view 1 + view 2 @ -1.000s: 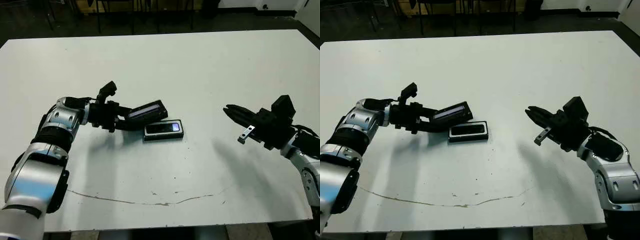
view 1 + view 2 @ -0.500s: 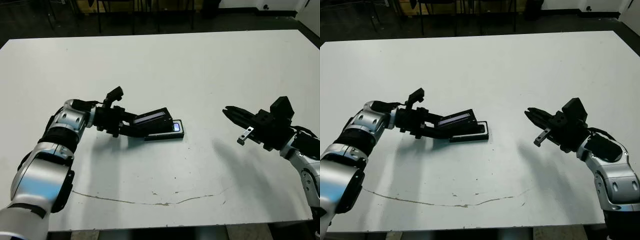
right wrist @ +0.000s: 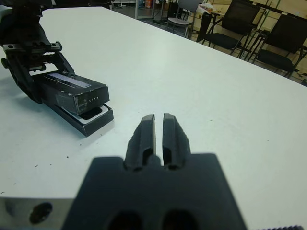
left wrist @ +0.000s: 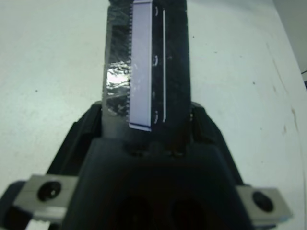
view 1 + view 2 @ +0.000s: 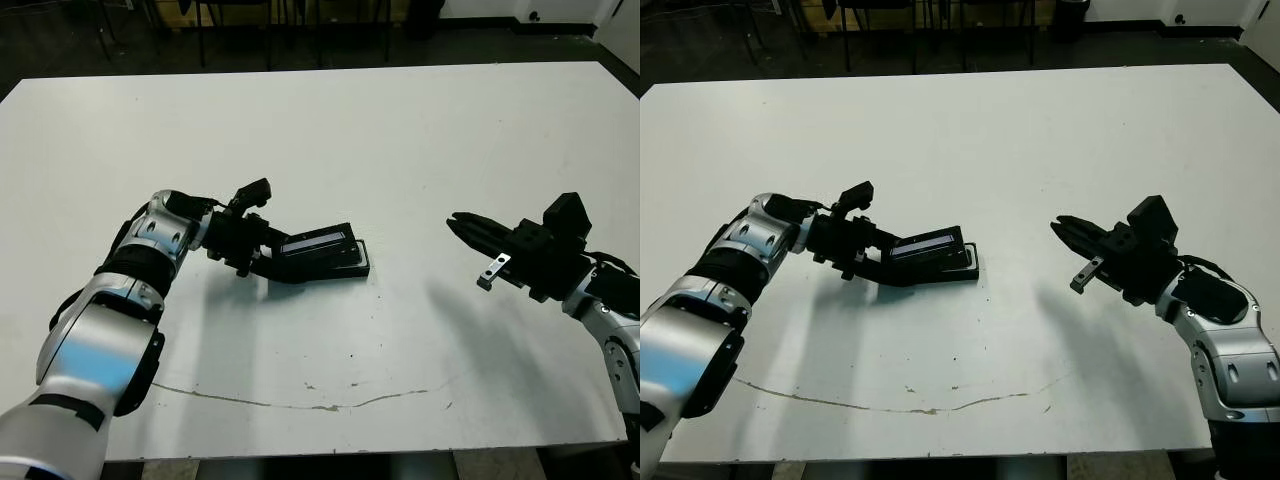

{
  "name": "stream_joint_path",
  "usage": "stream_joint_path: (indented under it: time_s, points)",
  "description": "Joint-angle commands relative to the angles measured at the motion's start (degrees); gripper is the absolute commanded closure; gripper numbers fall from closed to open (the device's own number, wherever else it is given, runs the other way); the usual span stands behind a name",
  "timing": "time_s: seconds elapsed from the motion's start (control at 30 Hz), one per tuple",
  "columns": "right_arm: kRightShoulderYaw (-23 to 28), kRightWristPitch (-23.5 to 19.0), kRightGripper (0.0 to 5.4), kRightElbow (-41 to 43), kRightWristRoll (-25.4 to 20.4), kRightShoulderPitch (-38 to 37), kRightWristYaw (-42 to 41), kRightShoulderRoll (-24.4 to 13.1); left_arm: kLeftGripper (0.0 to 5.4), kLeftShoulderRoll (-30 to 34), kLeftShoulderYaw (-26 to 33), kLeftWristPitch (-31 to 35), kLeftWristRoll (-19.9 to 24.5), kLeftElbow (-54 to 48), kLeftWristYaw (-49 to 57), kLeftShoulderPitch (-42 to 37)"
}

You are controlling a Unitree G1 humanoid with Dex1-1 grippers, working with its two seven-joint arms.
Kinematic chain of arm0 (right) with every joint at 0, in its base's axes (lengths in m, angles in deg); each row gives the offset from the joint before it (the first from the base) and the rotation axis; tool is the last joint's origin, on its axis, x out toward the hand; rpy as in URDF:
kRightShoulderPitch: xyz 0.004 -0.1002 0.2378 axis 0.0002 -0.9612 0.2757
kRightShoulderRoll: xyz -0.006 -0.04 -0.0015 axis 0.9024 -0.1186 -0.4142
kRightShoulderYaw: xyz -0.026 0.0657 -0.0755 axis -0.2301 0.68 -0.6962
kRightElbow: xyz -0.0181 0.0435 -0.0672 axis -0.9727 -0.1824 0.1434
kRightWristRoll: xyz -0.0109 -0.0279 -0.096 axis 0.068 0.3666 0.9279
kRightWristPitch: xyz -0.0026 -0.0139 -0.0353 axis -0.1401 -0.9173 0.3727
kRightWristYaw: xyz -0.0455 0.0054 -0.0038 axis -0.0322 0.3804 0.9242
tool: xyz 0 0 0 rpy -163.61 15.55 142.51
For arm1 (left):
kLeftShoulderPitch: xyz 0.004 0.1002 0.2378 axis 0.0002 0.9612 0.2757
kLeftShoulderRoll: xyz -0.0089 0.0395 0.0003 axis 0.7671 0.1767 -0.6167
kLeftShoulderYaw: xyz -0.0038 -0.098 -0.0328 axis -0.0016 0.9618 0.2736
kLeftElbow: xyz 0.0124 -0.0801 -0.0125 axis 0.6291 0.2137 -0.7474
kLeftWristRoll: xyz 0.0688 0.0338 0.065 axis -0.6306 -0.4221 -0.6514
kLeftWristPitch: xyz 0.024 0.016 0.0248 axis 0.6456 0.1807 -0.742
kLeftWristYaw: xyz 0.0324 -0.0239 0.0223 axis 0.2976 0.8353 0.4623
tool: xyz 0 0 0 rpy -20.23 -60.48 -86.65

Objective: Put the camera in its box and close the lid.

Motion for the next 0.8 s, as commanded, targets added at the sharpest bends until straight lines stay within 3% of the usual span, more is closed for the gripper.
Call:
stream_joint_path:
  time_s: [0.03,0.2,0.57,0.8]
  points:
    - [-0.16,-0.77,5.4,-0.19,0.29,-0.08,-0.22,-1.05,2.62,-0.65,-1.81,0.77,-2.68,1.81,-0.43,2.39]
    - [-0.2,-0.57,5.4,-0.14,0.14,-0.12,-0.27,-1.15,2.62,-1.3,-2.5,1.7,-3.26,2.22,-0.29,2.35]
    - [-0.32,-0.75,5.4,0.12,-0.03,-0.42,0.14,-0.82,2.62,-5.87,-5.24,1.67,-6.73,2.09,10.73,2.0]
    - [-0.56,-1.3,5.4,1.12,0.14,-1.22,1.05,-0.52,2.62,-9.1,-8.11,2.44,-9.06,5.52,8.37,-1.05]
